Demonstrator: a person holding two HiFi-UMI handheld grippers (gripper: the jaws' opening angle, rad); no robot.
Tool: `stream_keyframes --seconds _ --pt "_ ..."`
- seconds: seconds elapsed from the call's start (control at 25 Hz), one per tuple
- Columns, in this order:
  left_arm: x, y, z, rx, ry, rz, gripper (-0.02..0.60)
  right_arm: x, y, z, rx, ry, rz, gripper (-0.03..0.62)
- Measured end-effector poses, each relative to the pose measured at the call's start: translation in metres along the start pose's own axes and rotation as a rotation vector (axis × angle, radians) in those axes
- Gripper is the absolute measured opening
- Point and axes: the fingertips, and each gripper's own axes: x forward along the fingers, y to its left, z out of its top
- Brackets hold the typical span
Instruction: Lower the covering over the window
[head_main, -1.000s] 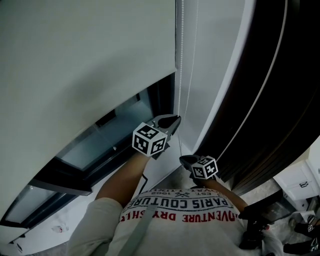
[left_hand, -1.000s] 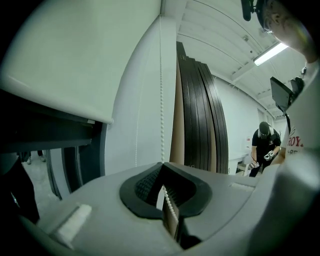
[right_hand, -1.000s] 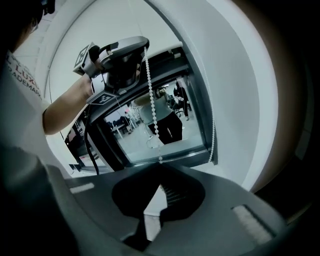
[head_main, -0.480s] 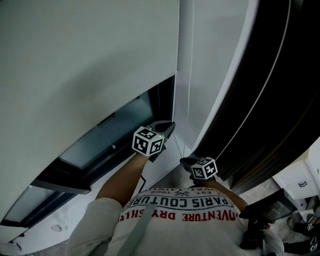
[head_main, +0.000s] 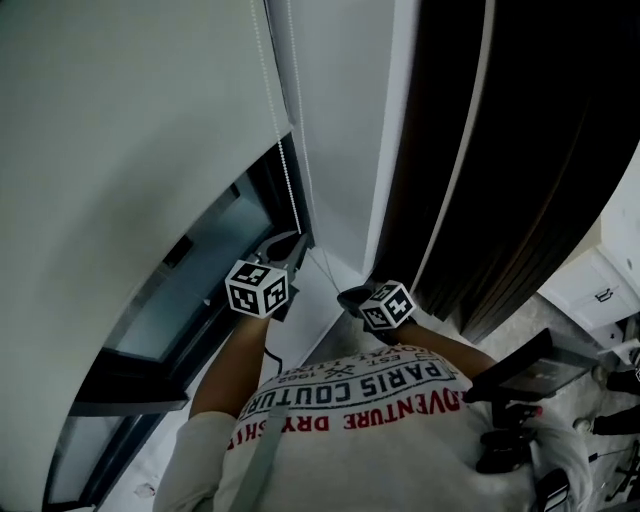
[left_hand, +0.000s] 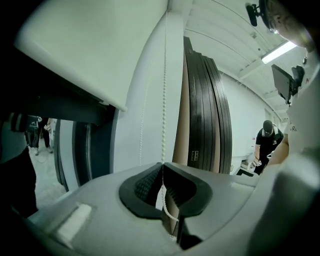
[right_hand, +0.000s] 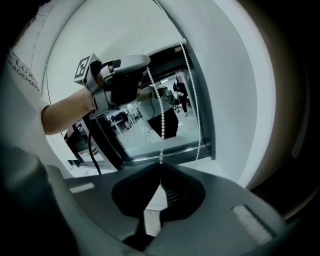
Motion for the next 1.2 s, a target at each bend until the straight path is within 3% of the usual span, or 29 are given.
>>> stream_keyframes --seconds 0.12,0.28,0.56,0.68,0.8,0.88,0.96,1.2 --pt "-0.003 0.001 -0.012 -0.011 0.012 0.022 0.046 -0.006 -0.004 0.007 -0.005 -0.022 -0.032 0.017" --pt "-0.014 0.007 -0.032 -0.040 0.031 0.075 0.111 -0.010 -0.007 0.016 -0.018 -0.049 -0.059 0.093" --pt "-0.035 -0.012 -0.060 -0.105 0.065 0.073 0.114 -0.044 -0.002 0.040 -0.073 -0.119 -0.118 0.130" --pt "-0.059 -0.071 -0.054 -0.085 0.039 0.041 0.114 -0.085 0.035 0.032 -0.112 -0.150 -0.129 0.152" --pt "-0.093 -0.142 -0.053 -0.057 0.008 -0.019 0.112 -0.118 0.089 0.009 -0.105 -0.179 -0.083 0.154" --pt "-0.112 -0.185 -0.055 -0.064 -0.017 -0.072 0.096 -0.140 0.123 -0.007 -0.087 -0.207 -0.040 0.108" --pt "-0.130 -0.229 -0.058 -0.071 -0.042 -0.117 0.017 -0.164 0.158 -0.025 -0.072 -0.231 0.017 0.001" --pt "-0.176 -0.345 -0.069 -0.048 -0.067 -0.177 0.002 -0.232 0.235 -0.083 -0.089 -0.277 0.116 0.003"
